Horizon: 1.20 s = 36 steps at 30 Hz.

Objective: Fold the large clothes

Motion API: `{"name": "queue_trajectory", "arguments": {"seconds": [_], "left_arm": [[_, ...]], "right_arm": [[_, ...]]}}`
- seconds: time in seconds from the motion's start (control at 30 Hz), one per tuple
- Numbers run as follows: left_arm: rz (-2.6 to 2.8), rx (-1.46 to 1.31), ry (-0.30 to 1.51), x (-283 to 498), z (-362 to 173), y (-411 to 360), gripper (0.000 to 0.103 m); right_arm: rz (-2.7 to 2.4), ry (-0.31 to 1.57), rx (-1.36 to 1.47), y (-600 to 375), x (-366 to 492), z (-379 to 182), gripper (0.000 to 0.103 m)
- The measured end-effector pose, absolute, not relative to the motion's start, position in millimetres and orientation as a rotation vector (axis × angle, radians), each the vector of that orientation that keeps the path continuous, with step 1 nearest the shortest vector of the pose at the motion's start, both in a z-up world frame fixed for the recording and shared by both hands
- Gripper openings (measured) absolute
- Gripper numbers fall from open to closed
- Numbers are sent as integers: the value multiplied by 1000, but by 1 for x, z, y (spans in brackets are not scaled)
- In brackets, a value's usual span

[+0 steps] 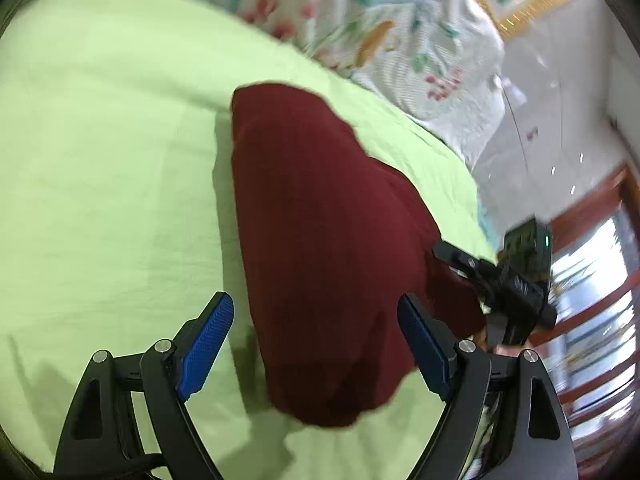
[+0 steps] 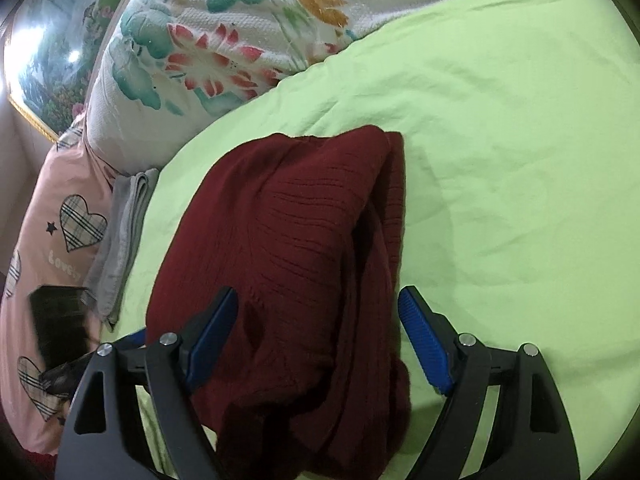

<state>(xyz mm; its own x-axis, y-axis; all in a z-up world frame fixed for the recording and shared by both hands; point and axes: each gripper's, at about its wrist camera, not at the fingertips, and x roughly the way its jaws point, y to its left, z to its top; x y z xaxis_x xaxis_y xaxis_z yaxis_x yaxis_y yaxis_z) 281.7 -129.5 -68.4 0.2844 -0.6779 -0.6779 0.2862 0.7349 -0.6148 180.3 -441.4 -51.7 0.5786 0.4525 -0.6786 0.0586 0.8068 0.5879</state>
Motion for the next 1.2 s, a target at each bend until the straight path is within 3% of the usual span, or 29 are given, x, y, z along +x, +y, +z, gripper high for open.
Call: {"name": "queue_trajectory", "arguments": {"seconds": [0.23,0.4,0.43,0.5,0.6,0.67,0.93,1.2], "left_arm": [[-703,-402,1197,313,-94,-159,91],[-735,-366,1207,322,-109,-177,86],[-731,-338,1198,323,-108,-180,82],[-730,-305,1177,321,-106,-186,75],[-735,-274,1128,313,-95,-183,61],[-732,-251,1101,306,-87,-179,57],[-675,-252,998,258,-39,-97,54],[-522,-237,947,208,-15,21,54]], "right_arm": [[282,953,651,-447,195,-59,82],[321,971,696,-451,201,-74,80],[331,973,688,-448,203,-76,78],[338,990,701,-446,206,-79,49],[351,992,742,-442,205,-80,36],[344,970,720,-435,200,-69,31],[487,907,640,-350,183,-33,29],[678,923,635,-242,188,-45,29]]}}
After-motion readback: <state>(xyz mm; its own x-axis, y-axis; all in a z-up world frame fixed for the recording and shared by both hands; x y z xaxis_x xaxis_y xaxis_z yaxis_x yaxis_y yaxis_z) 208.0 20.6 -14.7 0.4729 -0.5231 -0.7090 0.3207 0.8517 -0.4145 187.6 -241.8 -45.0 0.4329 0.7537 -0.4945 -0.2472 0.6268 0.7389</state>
